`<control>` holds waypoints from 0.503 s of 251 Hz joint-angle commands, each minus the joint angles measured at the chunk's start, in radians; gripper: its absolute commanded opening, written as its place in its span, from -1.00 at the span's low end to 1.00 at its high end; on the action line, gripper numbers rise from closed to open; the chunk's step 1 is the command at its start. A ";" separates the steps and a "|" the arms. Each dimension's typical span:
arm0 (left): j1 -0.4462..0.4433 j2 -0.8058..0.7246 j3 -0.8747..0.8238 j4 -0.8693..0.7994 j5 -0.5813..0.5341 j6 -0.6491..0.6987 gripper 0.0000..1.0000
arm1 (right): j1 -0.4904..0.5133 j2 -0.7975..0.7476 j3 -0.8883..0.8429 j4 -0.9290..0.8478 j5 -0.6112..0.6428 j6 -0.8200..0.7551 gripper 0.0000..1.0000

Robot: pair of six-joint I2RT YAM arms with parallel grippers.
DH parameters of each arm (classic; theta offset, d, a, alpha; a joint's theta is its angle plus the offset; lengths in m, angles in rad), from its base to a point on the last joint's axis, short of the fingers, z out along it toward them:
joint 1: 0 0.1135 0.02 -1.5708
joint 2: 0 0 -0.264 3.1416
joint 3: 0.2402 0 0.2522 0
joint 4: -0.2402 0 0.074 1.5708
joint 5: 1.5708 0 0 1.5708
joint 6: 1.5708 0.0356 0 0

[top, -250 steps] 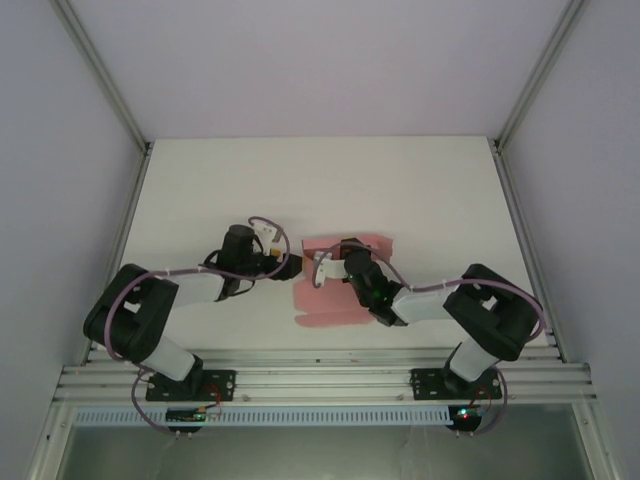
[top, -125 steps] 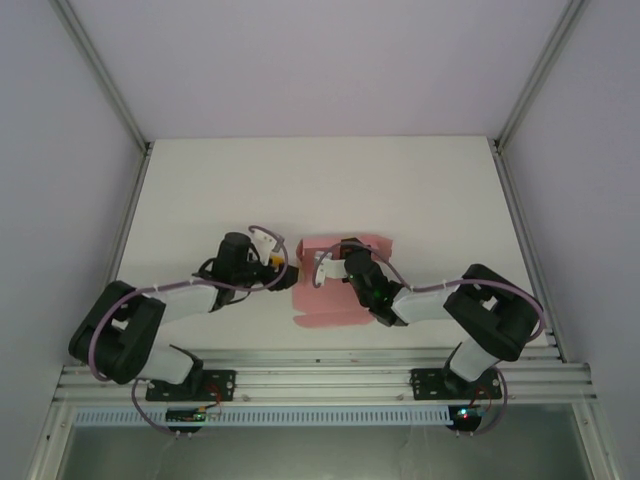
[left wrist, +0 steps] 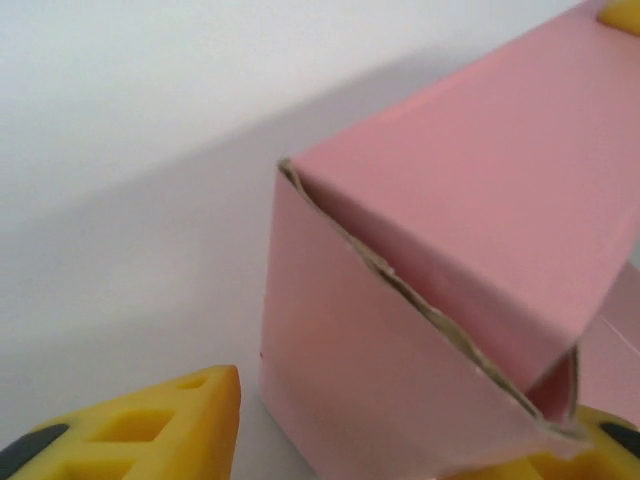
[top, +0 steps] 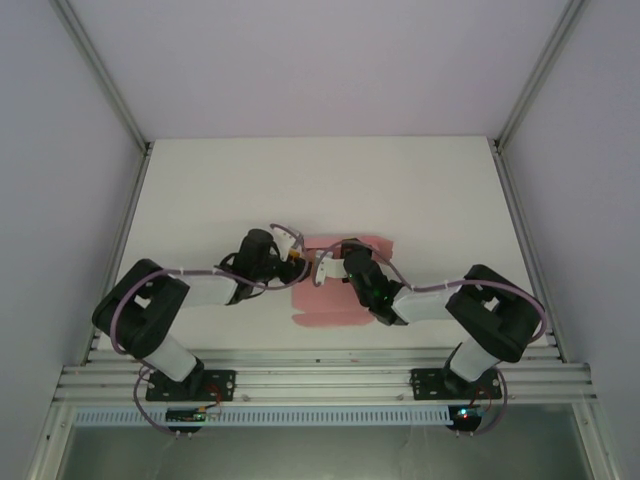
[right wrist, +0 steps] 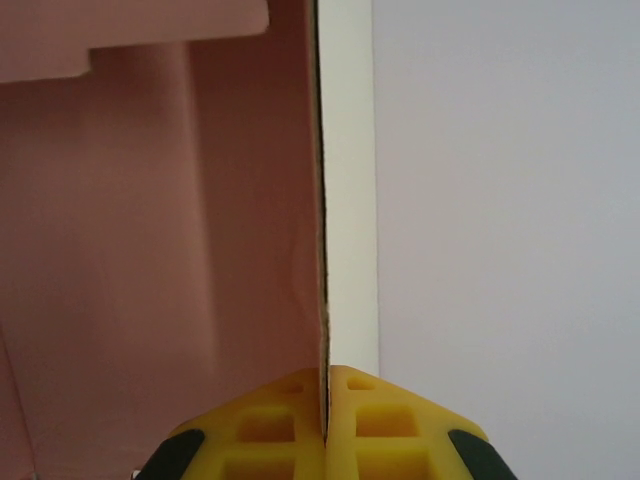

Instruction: Assemble paper box

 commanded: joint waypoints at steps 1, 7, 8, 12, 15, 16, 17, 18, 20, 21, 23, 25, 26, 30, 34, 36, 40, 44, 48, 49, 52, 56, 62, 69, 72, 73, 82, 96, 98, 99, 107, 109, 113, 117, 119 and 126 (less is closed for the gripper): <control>-0.018 0.005 0.002 0.091 -0.151 0.023 -0.03 | 0.003 -0.011 0.012 -0.076 -0.008 0.051 -1.00; -0.023 0.008 0.003 0.095 -0.177 0.025 -0.08 | 0.004 -0.012 0.014 -0.082 -0.011 0.056 -1.00; -0.025 0.009 0.003 0.095 -0.181 0.025 -0.09 | 0.004 -0.011 0.015 -0.083 -0.011 0.056 -1.00; -0.028 0.011 0.005 0.097 -0.195 0.029 -0.11 | 0.005 -0.012 0.014 -0.088 -0.013 0.061 -1.00; -0.030 0.011 0.005 0.098 -0.204 0.035 -0.13 | 0.004 -0.012 0.015 -0.091 -0.014 0.062 -1.00; -0.030 0.012 0.006 0.097 -0.205 0.037 -0.13 | 0.003 -0.012 0.015 -0.092 -0.014 0.064 -1.00; -0.031 0.013 0.006 0.097 -0.208 0.038 -0.14 | 0.005 -0.011 0.016 -0.093 -0.014 0.064 -1.00; -0.032 0.014 0.006 0.097 -0.209 0.039 -0.14 | 0.005 -0.011 0.017 -0.095 -0.015 0.064 -1.00; -0.034 0.015 0.007 0.097 -0.214 0.041 -0.15 | 0.005 -0.010 0.018 -0.098 -0.015 0.065 -1.00; -0.034 0.015 0.007 0.097 -0.217 0.041 -0.15 | 0.005 -0.011 0.018 -0.099 -0.015 0.066 -1.00; -0.036 0.016 0.008 0.097 -0.222 0.044 -0.17 | 0.005 -0.011 0.019 -0.102 -0.016 0.068 -1.00; -0.037 0.018 0.008 0.098 -0.226 0.047 -0.18 | 0.005 -0.011 0.019 -0.104 -0.016 0.070 -1.00; -0.038 0.019 0.009 0.099 -0.229 0.047 -0.19 | 0.005 -0.010 0.019 -0.106 -0.017 0.071 -1.00; -0.040 0.022 0.010 0.097 -0.235 0.051 -0.22 | 0.004 -0.010 0.021 -0.111 -0.017 0.073 -1.00; -0.041 0.025 0.012 0.097 -0.240 0.055 -0.25 | 0.004 -0.010 0.020 -0.115 -0.019 0.078 -1.00; -0.040 0.027 0.012 0.095 -0.241 0.056 -0.26 | 0.004 -0.010 0.021 -0.117 -0.020 0.079 -1.00; -0.043 0.030 0.014 0.094 -0.244 0.058 -0.29 | 0.004 -0.010 0.021 -0.119 -0.020 0.082 -1.00; -0.044 0.034 0.015 0.092 -0.249 0.058 -0.31 | 0.003 -0.010 0.021 -0.123 -0.021 0.083 -1.00; -0.044 0.035 0.016 0.089 -0.255 0.060 -0.34 | 0.002 -0.010 0.021 -0.124 -0.021 0.085 -1.00; -0.044 0.036 0.017 0.087 -0.257 0.059 -0.34 | 0.002 -0.010 0.020 -0.125 -0.021 0.085 -1.00; -0.047 0.037 0.016 0.084 -0.262 0.060 -0.36 | 0.002 -0.009 0.021 -0.125 -0.020 0.085 -1.00; -0.048 0.040 0.017 0.080 -0.269 0.060 -0.38 | 0.001 -0.008 0.021 -0.126 -0.020 0.085 -1.00; -0.050 0.043 0.016 0.079 -0.283 0.060 -0.40 | 0.001 -0.009 0.020 -0.125 -0.018 0.084 -1.00; -0.057 0.046 0.013 0.081 -0.308 0.061 -0.46 | 0.001 -0.010 0.021 -0.127 -0.019 0.087 -1.00; -0.060 0.046 0.012 0.083 -0.322 0.061 -0.49 | 0.001 -0.010 0.022 -0.128 -0.019 0.088 -1.00; -0.060 0.047 0.011 0.083 -0.326 0.061 -0.50 | 0.001 -0.010 0.022 -0.128 -0.019 0.087 -1.00; -0.070 0.051 0.008 0.087 -0.372 0.060 -0.59 | 0.000 -0.010 0.022 -0.132 -0.017 0.093 -1.00; -0.084 0.056 0.005 0.088 -0.438 0.062 -0.76 | -0.001 -0.013 0.023 -0.142 -0.015 0.102 -1.00; -0.085 0.058 0.005 0.088 -0.448 0.062 -0.79 | -0.001 -0.013 0.024 -0.143 -0.014 0.103 -1.00; -0.087 0.058 0.005 0.088 -0.454 0.062 -0.81 | -0.004 -0.013 0.023 -0.143 -0.015 0.103 -1.00; -0.093 0.063 0.005 0.084 -0.497 0.059 -0.93 | -0.002 -0.015 0.022 -0.150 -0.016 0.107 -1.00; -0.094 0.064 0.007 0.083 -0.508 0.060 -0.96 | -0.003 -0.015 0.023 -0.150 -0.016 0.109 -1.00; -0.096 0.070 0.007 0.080 -0.527 0.060 -1.00 | -0.003 -0.014 0.023 -0.154 -0.015 0.112 -1.00; -0.100 0.073 0.008 0.077 -0.550 0.060 -1.00 | -0.004 -0.015 0.023 -0.157 -0.013 0.115 -1.00; -0.102 0.075 0.009 0.076 -0.560 0.060 -1.00 | -0.005 -0.015 0.022 -0.160 -0.013 0.116 -1.00; -0.108 0.084 0.014 0.067 -0.596 0.057 -1.00 | -0.005 -0.016 0.022 -0.163 -0.011 0.119 -1.00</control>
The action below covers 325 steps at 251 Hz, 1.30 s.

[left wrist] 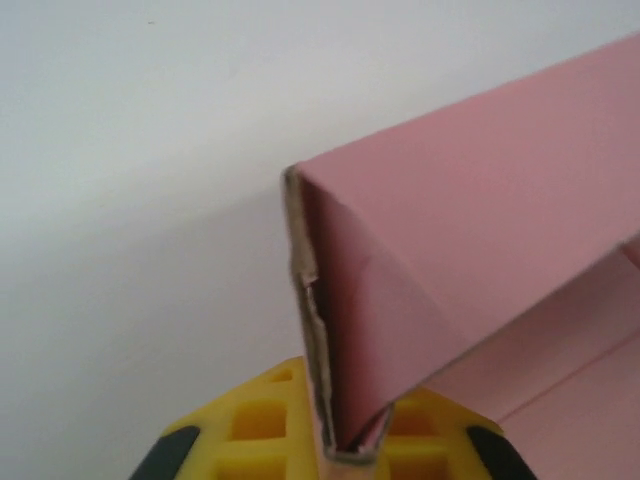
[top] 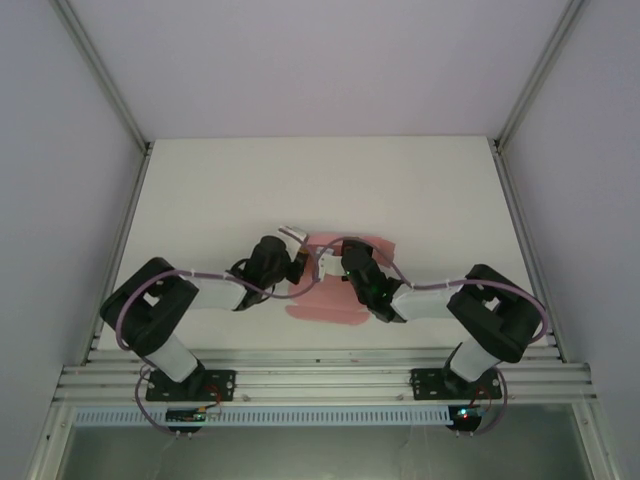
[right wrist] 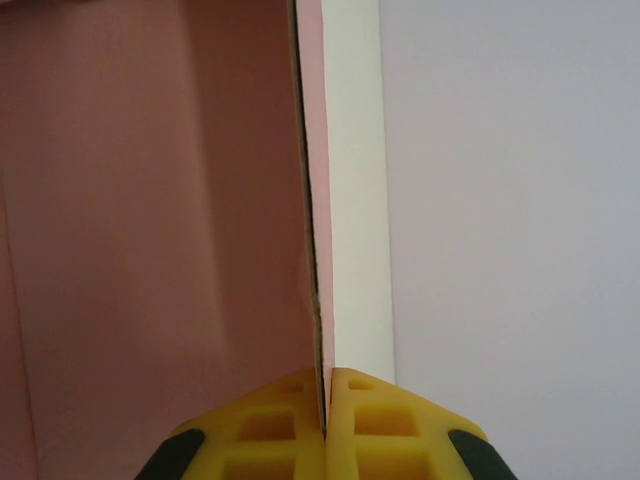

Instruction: Assemble paper box

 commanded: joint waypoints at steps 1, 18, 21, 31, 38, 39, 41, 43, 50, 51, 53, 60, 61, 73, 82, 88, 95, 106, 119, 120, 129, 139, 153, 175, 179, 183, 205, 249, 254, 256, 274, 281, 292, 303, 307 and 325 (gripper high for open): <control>-0.002 0.043 0.013 -0.021 -0.261 -0.004 -1.00 | 0.000 -0.014 -0.005 -0.095 -0.028 0.058 -1.00; -0.025 0.069 0.025 -0.031 -0.403 -0.029 -1.00 | -0.003 -0.016 -0.005 -0.104 -0.026 0.061 -1.00; -0.030 0.076 0.026 -0.034 -0.434 -0.031 -1.00 | -0.002 -0.017 -0.005 -0.107 -0.025 0.063 -1.00; -0.042 0.093 0.027 -0.024 -0.487 -0.022 -1.00 | -0.001 -0.019 -0.003 -0.113 -0.023 0.065 -1.00; -0.053 0.106 0.025 -0.016 -0.528 -0.024 -1.00 | -0.003 -0.019 -0.002 -0.120 -0.023 0.068 -1.00; -0.055 0.108 0.026 -0.015 -0.534 -0.025 -1.00 | -0.004 -0.019 -0.003 -0.121 -0.023 0.069 -1.00; -0.056 0.110 0.028 -0.011 -0.544 -0.027 -1.00 | -0.003 -0.020 -0.004 -0.123 -0.023 0.069 -1.00; -0.058 0.114 0.026 -0.003 -0.555 -0.030 -1.00 | -0.003 -0.021 -0.003 -0.125 -0.023 0.070 -1.00; -0.069 0.122 0.025 0.000 -0.590 -0.039 -1.00 | -0.003 -0.022 -0.001 -0.132 -0.023 0.073 -1.00; -0.070 0.123 0.025 0.000 -0.596 -0.041 -1.00 | -0.003 -0.022 0.000 -0.133 -0.023 0.074 -1.00; -0.073 0.125 0.025 -0.001 -0.606 -0.045 -1.00 | -0.004 -0.023 0.000 -0.136 -0.023 0.074 -1.00; -0.078 0.132 0.029 -0.002 -0.622 -0.047 -1.00 | -0.004 -0.024 0.001 -0.144 -0.023 0.078 -1.00; -0.080 0.132 0.030 -0.003 -0.623 -0.048 -1.00 | -0.004 -0.024 0.002 -0.145 -0.023 0.079 -1.00; -0.092 0.144 0.040 -0.016 -0.685 -0.091 -1.00 | -0.005 -0.027 0.005 -0.162 -0.025 0.086 -1.00; -0.096 0.150 0.045 -0.027 -0.705 -0.116 -1.00 | -0.005 -0.030 0.007 -0.175 -0.027 0.092 -1.00; -0.095 0.154 0.047 -0.029 -0.702 -0.129 -1.00 | -0.005 -0.031 0.009 -0.185 -0.029 0.098 -1.00; -0.097 0.161 0.053 -0.041 -0.727 -0.166 -1.00 | -0.006 -0.033 0.011 -0.197 -0.030 0.103 -1.00; -0.099 0.170 0.075 -0.086 -0.740 -0.210 -1.00 | -0.006 -0.037 0.012 -0.214 -0.034 0.113 -1.00; -0.103 0.186 0.102 -0.134 -0.771 -0.238 -1.00 | -0.007 -0.041 0.015 -0.230 -0.038 0.123 -1.00; -0.103 0.188 0.104 -0.136 -0.775 -0.241 -1.00 | -0.006 -0.042 0.014 -0.231 -0.038 0.124 -1.00; -0.109 0.199 0.117 -0.152 -0.791 -0.260 -1.00 | -0.008 -0.044 0.015 -0.241 -0.041 0.131 -1.00; -0.109 0.210 0.121 -0.136 -0.765 -0.244 -1.00 | -0.008 -0.047 0.017 -0.250 -0.046 0.137 -1.00; -0.109 0.220 0.121 -0.105 -0.693 -0.224 -1.00 | -0.010 -0.050 0.020 -0.270 -0.056 0.149 -1.00; -0.108 0.216 0.082 0.004 -0.556 -0.198 -1.00 | -0.017 -0.050 0.029 -0.297 -0.065 0.166 -1.00; -0.108 0.213 0.080 0.008 -0.542 -0.204 -1.00 | -0.018 -0.050 0.031 -0.300 -0.070 0.169 -1.00; -0.106 0.209 0.077 0.008 -0.525 -0.205 -0.95 | -0.018 -0.050 0.032 -0.302 -0.068 0.172 -1.00; -0.106 0.181 0.058 0.026 -0.453 -0.194 -0.61 | -0.023 -0.049 0.037 -0.305 -0.071 0.184 -1.00; -0.108 0.107 0.016 0.054 -0.376 -0.190 -0.25 | -0.027 -0.046 0.051 -0.318 -0.068 0.202 -1.00; -0.109 0.100 0.015 0.049 -0.373 -0.193 -0.25 | -0.027 -0.045 0.052 -0.315 -0.063 0.202 -1.00; -0.109 0.098 0.016 0.047 -0.373 -0.194 -0.25 | -0.027 -0.045 0.054 -0.316 -0.062 0.204 -1.00; -0.111 0.085 0.019 0.031 -0.376 -0.201 -0.25 | -0.027 -0.038 0.056 -0.315 -0.060 0.208 -1.00; -0.110 0.086 0.022 0.027 -0.380 -0.203 -0.24 | -0.026 -0.036 0.057 -0.312 -0.058 0.210 -1.00; -0.111 0.088 0.033 0.011 -0.385 -0.212 -0.24 | -0.026 -0.034 0.060 -0.310 -0.059 0.213 -1.00; -0.111 0.093 0.044 0.003 -0.387 -0.214 -0.24 | -0.024 -0.033 0.063 -0.307 -0.059 0.219 -1.00; -0.111 0.095 0.048 0.002 -0.388 -0.217 -0.24 | -0.024 -0.032 0.063 -0.305 -0.057 0.221 -1.00; -0.113 0.108 0.062 0.004 -0.384 -0.220 -0.45 | -0.023 -0.033 0.067 -0.304 -0.058 0.234 -1.00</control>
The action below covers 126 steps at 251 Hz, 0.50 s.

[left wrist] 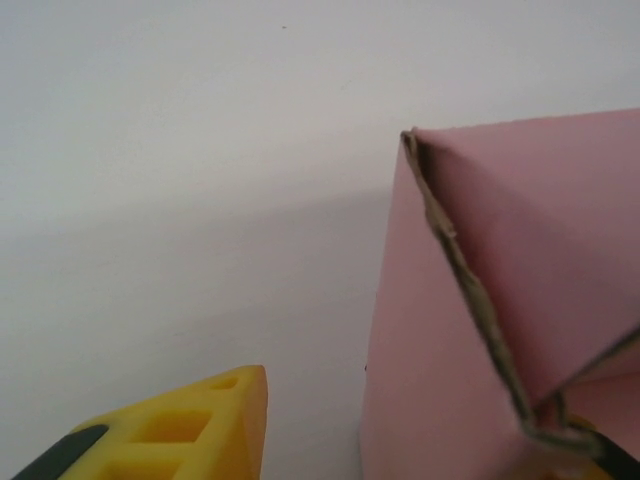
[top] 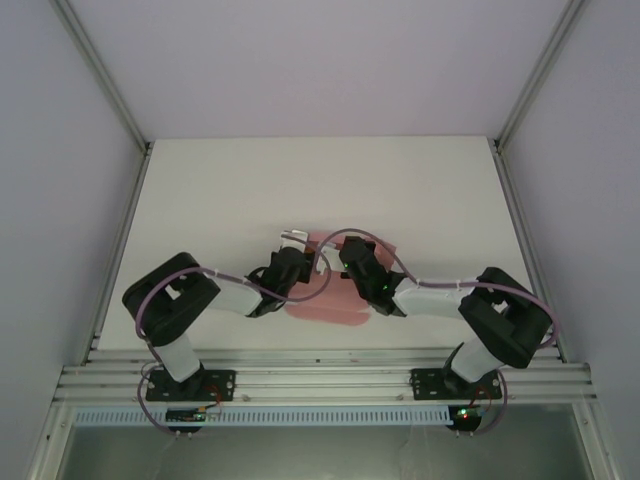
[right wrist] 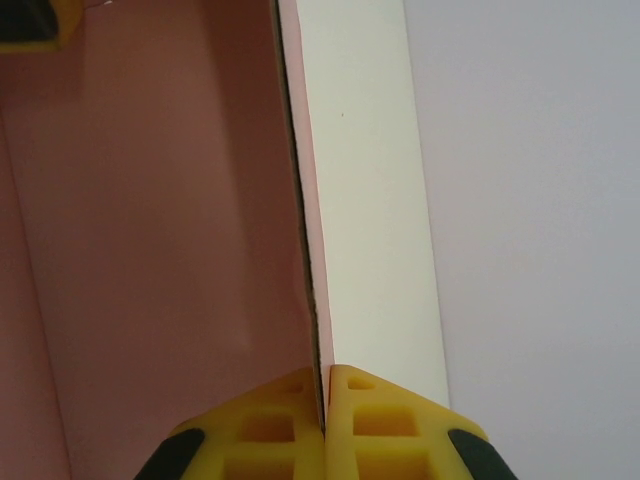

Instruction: Assemble paper box

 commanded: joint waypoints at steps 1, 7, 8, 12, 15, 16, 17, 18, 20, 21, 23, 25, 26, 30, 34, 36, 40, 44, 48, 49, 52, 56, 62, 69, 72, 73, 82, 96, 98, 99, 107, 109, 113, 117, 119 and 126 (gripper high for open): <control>0.011 0.003 0.030 -0.051 -0.021 -0.020 -0.47 | 0.000 0.014 0.003 -0.095 -0.017 0.074 -1.00; 0.011 0.007 0.033 -0.050 -0.021 -0.020 -0.57 | 0.000 0.012 0.003 -0.094 -0.017 0.083 -1.00; 0.010 0.007 0.035 -0.050 -0.022 -0.020 -0.59 | 0.000 0.012 0.004 -0.095 -0.018 0.084 -1.00; 0.011 0.009 0.037 -0.049 -0.022 -0.019 -0.67 | 0.001 0.010 0.005 -0.097 -0.017 0.088 -1.00; 0.011 0.009 0.038 -0.048 -0.023 -0.017 -0.73 | 0.001 0.008 0.005 -0.097 -0.019 0.094 -1.00; 0.011 0.009 0.039 -0.047 -0.022 -0.017 -0.75 | 0.001 0.006 0.006 -0.097 -0.020 0.095 -1.00; 0.011 0.010 0.039 -0.047 -0.022 -0.016 -0.77 | 0.001 0.006 0.005 -0.097 -0.020 0.096 -1.00; 0.011 0.011 0.039 -0.046 -0.023 -0.016 -0.79 | 0.001 0.006 0.006 -0.098 -0.020 0.098 -0.99; 0.010 0.012 0.040 -0.045 -0.024 -0.014 -0.83 | 0.001 0.004 0.006 -0.100 -0.023 0.101 -0.97; 0.010 0.012 0.041 -0.044 -0.024 -0.015 -0.85 | 0.001 0.003 0.006 -0.099 -0.024 0.102 -0.96; 0.013 0.013 0.041 -0.043 -0.023 -0.013 -0.89 | 0.001 0.001 0.006 -0.100 -0.025 0.105 -0.93; 0.013 0.013 0.041 -0.041 -0.023 -0.012 -0.92 | 0.002 -0.001 0.006 -0.102 -0.027 0.109 -0.90; 0.012 0.013 0.041 -0.041 -0.023 -0.012 -0.94 | 0.002 -0.002 0.006 -0.102 -0.029 0.111 -0.88; 0.009 0.014 0.041 -0.038 -0.021 -0.008 -1.00 | 0.003 -0.007 0.007 -0.107 -0.031 0.120 -0.80; 0.012 0.016 0.041 -0.033 -0.018 -0.006 -1.00 | 0.003 -0.012 0.008 -0.110 -0.035 0.130 -0.69; 0.011 0.016 0.041 -0.032 -0.018 -0.004 -1.00 | 0.003 -0.015 0.009 -0.113 -0.038 0.134 -0.66; 0.011 0.016 0.041 -0.030 -0.013 -0.001 -1.00 | 0.002 -0.022 0.010 -0.121 -0.044 0.144 -0.61; 0.011 0.016 0.041 -0.029 -0.007 0.003 -1.00 | 0.002 -0.030 0.012 -0.128 -0.048 0.155 -0.58; 0.011 0.017 0.041 -0.028 0.000 0.004 -1.00 | 0.003 -0.039 0.013 -0.136 -0.056 0.165 -0.53; 0.012 0.016 0.041 -0.026 0.002 0.004 -1.00 | 0.003 -0.041 0.013 -0.138 -0.059 0.168 -0.52; 0.011 0.016 0.038 -0.025 0.006 0.006 -1.00 | 0.003 -0.048 0.015 -0.146 -0.066 0.178 -0.48; 0.012 0.016 0.038 -0.021 0.012 0.007 -1.00 | 0.002 -0.058 0.016 -0.160 -0.076 0.190 -0.43; 0.012 0.016 0.036 -0.016 0.026 0.012 -1.00 | 0.003 -0.076 0.019 -0.180 -0.091 0.211 -0.30; 0.012 0.017 0.031 -0.004 0.044 0.021 -1.00 | 0.003 -0.098 0.023 -0.203 -0.114 0.238 -0.14; 0.010 0.017 0.029 0.003 0.052 0.024 -1.00 | 0.001 -0.109 0.024 -0.215 -0.126 0.253 -0.08; 0.011 0.017 0.028 0.005 0.054 0.025 -1.00 | 0.001 -0.113 0.024 -0.219 -0.129 0.258 -0.06; 0.012 0.020 0.021 0.023 0.071 0.032 -1.00 | -0.003 -0.148 0.029 -0.252 -0.161 0.295 0.14; 0.013 0.028 0.007 0.064 0.106 0.052 -1.00 | -0.014 -0.208 0.029 -0.290 -0.222 0.354 0.24; 0.012 0.029 0.005 0.070 0.111 0.054 -1.00 | -0.016 -0.218 0.028 -0.295 -0.231 0.362 0.25; 0.013 0.029 0.004 0.073 0.113 0.056 -1.00 | -0.017 -0.221 0.029 -0.298 -0.237 0.366 0.26; 0.013 0.034 -0.002 0.090 0.129 0.063 -1.00 | -0.030 -0.261 0.024 -0.310 -0.279 0.403 0.35; 0.013 0.035 -0.003 0.093 0.131 0.065 -1.00 | -0.034 -0.271 0.023 -0.311 -0.288 0.413 0.38; 0.013 0.037 -0.004 0.099 0.137 0.067 -1.00 | -0.043 -0.291 0.018 -0.310 -0.310 0.434 0.43; 0.012 0.039 -0.005 0.105 0.140 0.067 -1.00 | -0.052 -0.311 0.014 -0.312 -0.335 0.455 0.47; 0.013 0.040 -0.007 0.107 0.143 0.069 -1.00 | -0.058 -0.322 0.012 -0.313 -0.347 0.464 0.48; 0.012 0.043 -0.008 0.114 0.158 0.076 -1.00 | -0.078 -0.356 0.007 -0.317 -0.389 0.501 0.52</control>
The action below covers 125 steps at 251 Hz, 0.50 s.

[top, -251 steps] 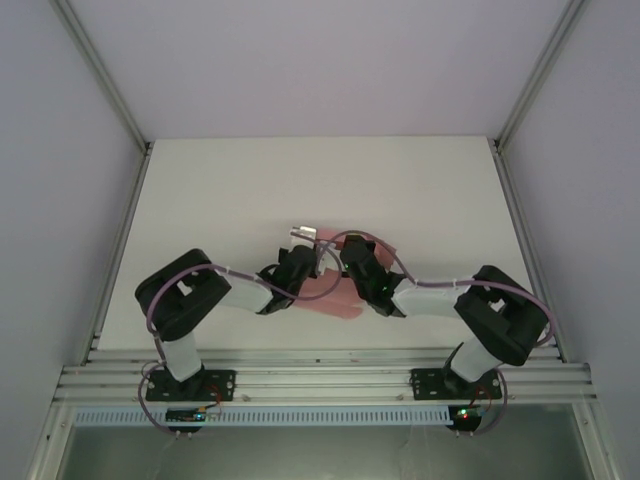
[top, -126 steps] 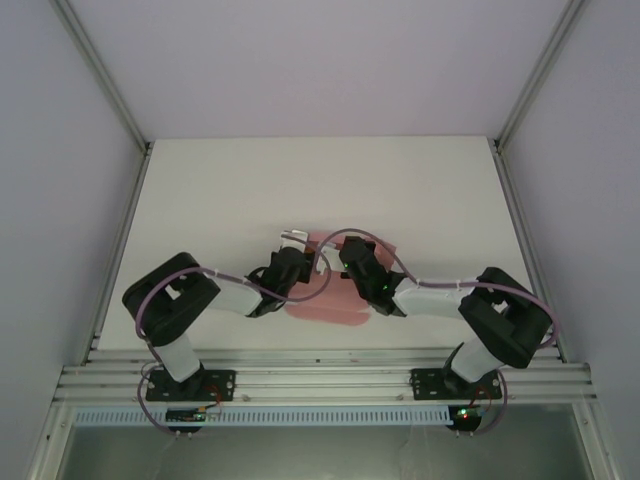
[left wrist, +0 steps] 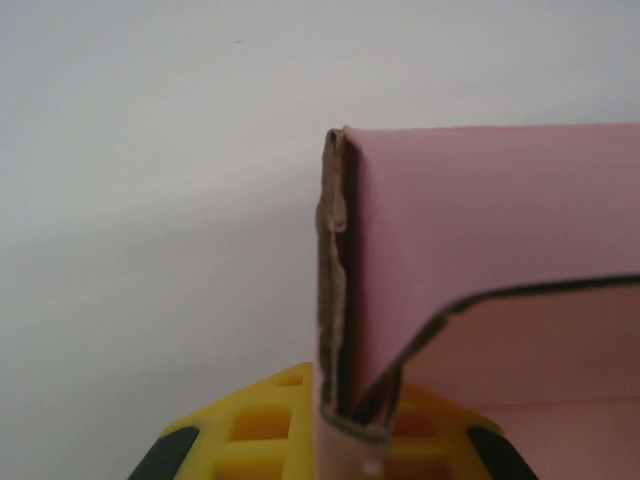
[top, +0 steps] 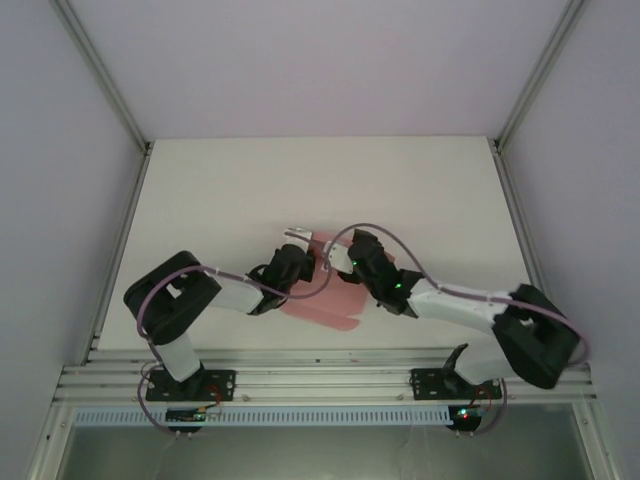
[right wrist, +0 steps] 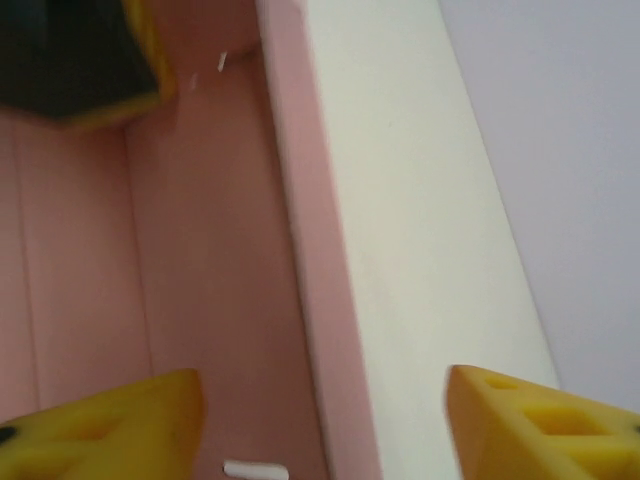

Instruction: Assemble paper box

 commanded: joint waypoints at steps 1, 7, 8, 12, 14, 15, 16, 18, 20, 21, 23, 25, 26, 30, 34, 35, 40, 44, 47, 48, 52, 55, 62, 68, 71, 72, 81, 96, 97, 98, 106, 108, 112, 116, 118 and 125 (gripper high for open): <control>0.006 0.033 -0.023 0.076 0.077 0.039 -1.00 | -0.056 -0.149 -0.004 -0.058 -0.200 0.215 0.52; 0.006 0.033 -0.023 0.082 0.089 0.045 -1.00 | -0.076 -0.177 -0.008 -0.051 -0.222 0.254 0.55; 0.006 0.034 -0.023 0.082 0.091 0.046 -1.00 | -0.079 -0.181 -0.009 -0.049 -0.226 0.261 0.56; 0.006 0.035 -0.022 0.084 0.096 0.046 -1.00 | -0.095 -0.197 -0.013 -0.037 -0.238 0.289 0.58; 0.007 0.035 -0.023 0.085 0.098 0.046 -1.00 | -0.103 -0.204 -0.015 -0.033 -0.246 0.303 0.61; 0.006 0.035 -0.023 0.086 0.099 0.047 -1.00 | -0.106 -0.208 -0.015 -0.033 -0.250 0.309 0.62; 0.006 0.036 -0.023 0.087 0.101 0.048 -1.00 | -0.111 -0.212 -0.015 -0.031 -0.254 0.317 0.63; 0.007 0.037 -0.023 0.087 0.106 0.048 -1.00 | -0.119 -0.219 -0.016 -0.029 -0.264 0.332 0.65; 0.007 0.037 -0.023 0.090 0.110 0.050 -1.00 | -0.130 -0.226 -0.017 -0.030 -0.276 0.347 0.67; 0.007 0.038 -0.023 0.091 0.113 0.050 -1.00 | -0.134 -0.229 -0.017 -0.030 -0.282 0.355 0.67; 0.006 0.037 -0.024 0.094 0.118 0.053 -1.00 | -0.145 -0.235 -0.017 -0.031 -0.294 0.367 0.68; 0.006 0.039 -0.024 0.096 0.123 0.054 -1.00 | -0.155 -0.241 -0.016 -0.034 -0.309 0.380 0.69; 0.006 0.040 -0.024 0.097 0.126 0.056 -1.00 | -0.159 -0.242 -0.015 -0.035 -0.316 0.387 0.69; 0.006 0.041 -0.027 0.104 0.136 0.060 -1.00 | -0.179 -0.252 -0.013 -0.039 -0.343 0.414 0.69; 0.006 0.043 -0.027 0.112 0.143 0.060 -1.00 | -0.198 -0.257 -0.009 -0.044 -0.363 0.445 0.70; 0.004 0.044 -0.027 0.114 0.145 0.060 -1.00 | -0.202 -0.258 -0.008 -0.045 -0.368 0.453 0.70; 0.006 0.047 -0.027 0.119 0.155 0.062 -1.00 | -0.224 -0.261 0.001 -0.052 -0.389 0.495 0.71; 0.008 0.049 -0.027 0.122 0.165 0.065 -1.00 | -0.242 -0.259 0.007 -0.060 -0.411 0.527 0.73; 0.008 0.051 -0.027 0.123 0.173 0.067 -1.00 | -0.255 -0.258 0.015 -0.067 -0.430 0.549 0.73; 0.007 0.051 -0.027 0.124 0.177 0.068 -1.00 | -0.259 -0.258 0.017 -0.070 -0.436 0.556 0.73; 0.009 0.055 -0.028 0.128 0.187 0.071 -1.00 | -0.276 -0.253 0.026 -0.080 -0.457 0.581 0.73; 0.008 0.057 -0.027 0.131 0.193 0.072 -1.00 | -0.286 -0.247 0.034 -0.089 -0.471 0.594 0.73; 0.007 0.063 -0.025 0.134 0.205 0.074 -1.00 | -0.307 -0.231 0.051 -0.109 -0.501 0.628 0.73; 0.008 0.068 -0.024 0.135 0.214 0.072 -1.00 | -0.322 -0.215 0.067 -0.123 -0.526 0.651 0.73; 0.008 0.071 -0.023 0.136 0.218 0.072 -1.00 | -0.327 -0.205 0.073 -0.130 -0.534 0.659 0.73; 0.007 0.071 -0.022 0.137 0.220 0.072 -1.00 | -0.328 -0.202 0.076 -0.132 -0.537 0.663 0.73; 0.007 0.079 -0.023 0.145 0.236 0.076 -1.00 | -0.336 -0.171 0.097 -0.147 -0.543 0.680 0.73; 0.009 0.087 -0.022 0.147 0.241 0.074 -1.00 | -0.338 -0.117 0.126 -0.161 -0.569 0.705 0.71; 0.009 0.087 -0.021 0.147 0.241 0.074 -1.00 | -0.338 -0.114 0.127 -0.163 -0.572 0.705 0.71; 0.008 0.087 -0.021 0.147 0.240 0.074 -1.00 | -0.338 -0.110 0.129 -0.164 -0.574 0.705 0.70; 0.007 0.087 -0.019 0.145 0.238 0.075 -1.00 | -0.339 -0.083 0.142 -0.166 -0.592 0.708 0.69; 0.008 0.086 -0.019 0.144 0.238 0.076 -1.00 | -0.339 -0.077 0.144 -0.165 -0.594 0.708 0.69; 0.007 0.084 -0.020 0.142 0.236 0.076 -1.00 | -0.338 -0.064 0.150 -0.160 -0.597 0.709 0.68; 0.008 0.083 -0.019 0.140 0.234 0.075 -1.00 | -0.338 -0.051 0.155 -0.157 -0.603 0.713 0.68; 0.008 0.082 -0.020 0.139 0.235 0.076 -0.99 | -0.337 -0.044 0.157 -0.154 -0.603 0.717 0.68; 0.008 0.080 -0.021 0.135 0.234 0.077 -0.92 | -0.336 -0.020 0.167 -0.156 -0.609 0.733 0.67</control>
